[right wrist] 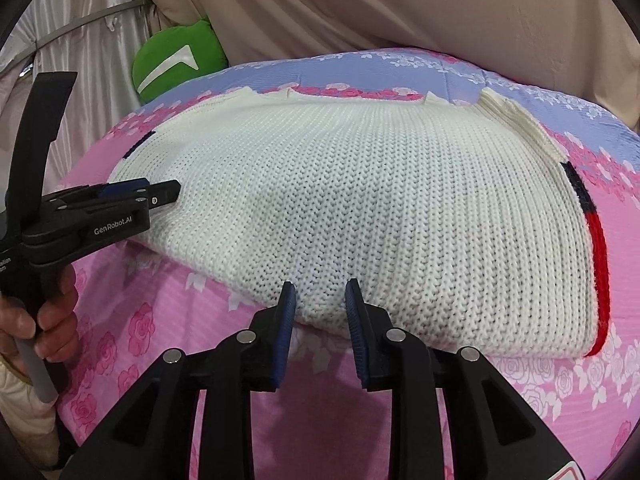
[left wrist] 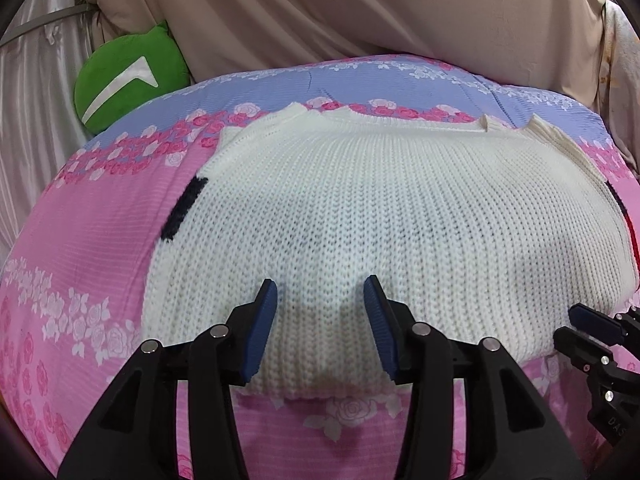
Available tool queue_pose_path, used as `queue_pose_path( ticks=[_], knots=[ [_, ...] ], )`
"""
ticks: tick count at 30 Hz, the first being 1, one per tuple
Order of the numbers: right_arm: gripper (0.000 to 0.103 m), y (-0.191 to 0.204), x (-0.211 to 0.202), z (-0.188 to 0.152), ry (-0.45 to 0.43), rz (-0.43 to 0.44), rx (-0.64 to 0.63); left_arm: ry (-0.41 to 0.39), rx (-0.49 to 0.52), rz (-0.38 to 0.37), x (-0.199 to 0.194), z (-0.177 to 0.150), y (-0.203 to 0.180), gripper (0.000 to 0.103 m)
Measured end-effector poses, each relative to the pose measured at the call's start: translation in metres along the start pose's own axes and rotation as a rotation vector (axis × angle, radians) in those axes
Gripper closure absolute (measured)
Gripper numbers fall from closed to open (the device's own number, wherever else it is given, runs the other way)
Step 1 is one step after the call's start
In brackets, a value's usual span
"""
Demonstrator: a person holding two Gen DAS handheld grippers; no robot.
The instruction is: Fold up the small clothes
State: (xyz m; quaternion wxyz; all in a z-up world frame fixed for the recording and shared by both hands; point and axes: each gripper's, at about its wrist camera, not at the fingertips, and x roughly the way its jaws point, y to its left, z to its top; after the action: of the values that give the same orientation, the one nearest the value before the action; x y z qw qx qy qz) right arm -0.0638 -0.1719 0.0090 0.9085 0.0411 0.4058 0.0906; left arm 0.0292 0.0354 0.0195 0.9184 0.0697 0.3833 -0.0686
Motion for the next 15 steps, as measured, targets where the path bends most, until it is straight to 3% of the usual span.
queue_pose_path(
  ticks=[9, 15],
  knots=[
    [0.078, -0.002, 0.0, -0.001, -0.011, 0.004, 0.024, -0.034, 0.025, 0.042, -0.001, -0.012, -0.006, 0.056],
    [0.076, 0.003, -0.015, 0.005, -0.07, -0.007, 0.043, -0.033, 0.01, 0.023, 0.0, -0.012, -0.003, 0.056]
  ],
)
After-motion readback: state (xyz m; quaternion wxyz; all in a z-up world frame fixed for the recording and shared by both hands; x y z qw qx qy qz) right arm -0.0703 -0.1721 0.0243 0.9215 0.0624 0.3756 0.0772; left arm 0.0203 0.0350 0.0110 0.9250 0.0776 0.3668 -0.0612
